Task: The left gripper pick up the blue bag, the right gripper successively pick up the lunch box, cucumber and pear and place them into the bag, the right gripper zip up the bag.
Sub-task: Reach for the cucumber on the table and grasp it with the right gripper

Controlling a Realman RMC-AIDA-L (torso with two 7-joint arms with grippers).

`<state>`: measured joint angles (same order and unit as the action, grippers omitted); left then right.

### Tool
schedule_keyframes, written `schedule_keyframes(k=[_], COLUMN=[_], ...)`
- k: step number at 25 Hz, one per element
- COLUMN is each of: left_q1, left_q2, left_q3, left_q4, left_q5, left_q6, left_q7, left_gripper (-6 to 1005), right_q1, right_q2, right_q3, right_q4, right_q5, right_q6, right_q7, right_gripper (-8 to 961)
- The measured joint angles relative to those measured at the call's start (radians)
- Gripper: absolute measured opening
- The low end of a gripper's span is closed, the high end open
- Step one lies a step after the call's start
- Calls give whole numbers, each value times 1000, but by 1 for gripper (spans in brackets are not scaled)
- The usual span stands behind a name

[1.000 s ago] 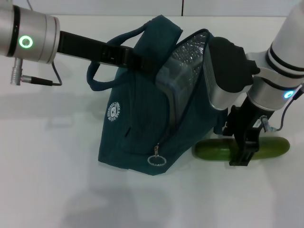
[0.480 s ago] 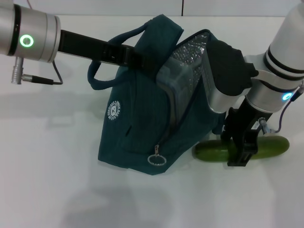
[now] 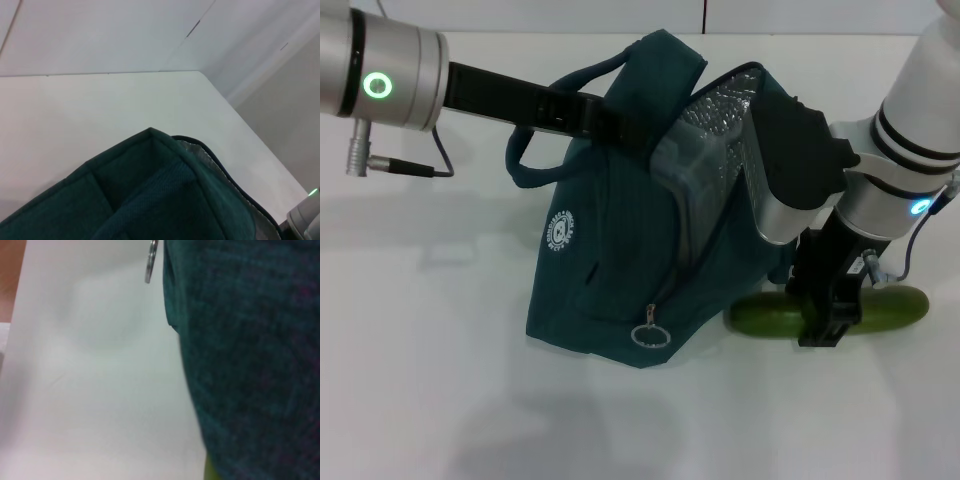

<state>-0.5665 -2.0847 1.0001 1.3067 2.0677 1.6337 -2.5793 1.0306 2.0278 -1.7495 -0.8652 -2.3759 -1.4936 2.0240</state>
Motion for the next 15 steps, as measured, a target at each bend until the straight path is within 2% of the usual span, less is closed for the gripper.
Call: schedule_keyframes(k=[3, 9, 15], left_q1=[-1, -3, 2], left_q2=[1, 3, 3], left_q3=[-1, -2, -2], left_q4=[-15, -16, -17], left_q5=[-12, -17, -18], left_q6=[-5, -6, -6], left_q7=[5, 10, 12], left_gripper=[61, 61, 61], right_q1=[0, -1, -19], right_q2=[0, 0, -5], right_q3=[0, -8, 4], right_q4=[0, -8, -86], right_q5=[0, -2, -13], right_q6=[3, -3, -71], right_q7=[2, 3, 12], right_gripper=[691, 580, 583])
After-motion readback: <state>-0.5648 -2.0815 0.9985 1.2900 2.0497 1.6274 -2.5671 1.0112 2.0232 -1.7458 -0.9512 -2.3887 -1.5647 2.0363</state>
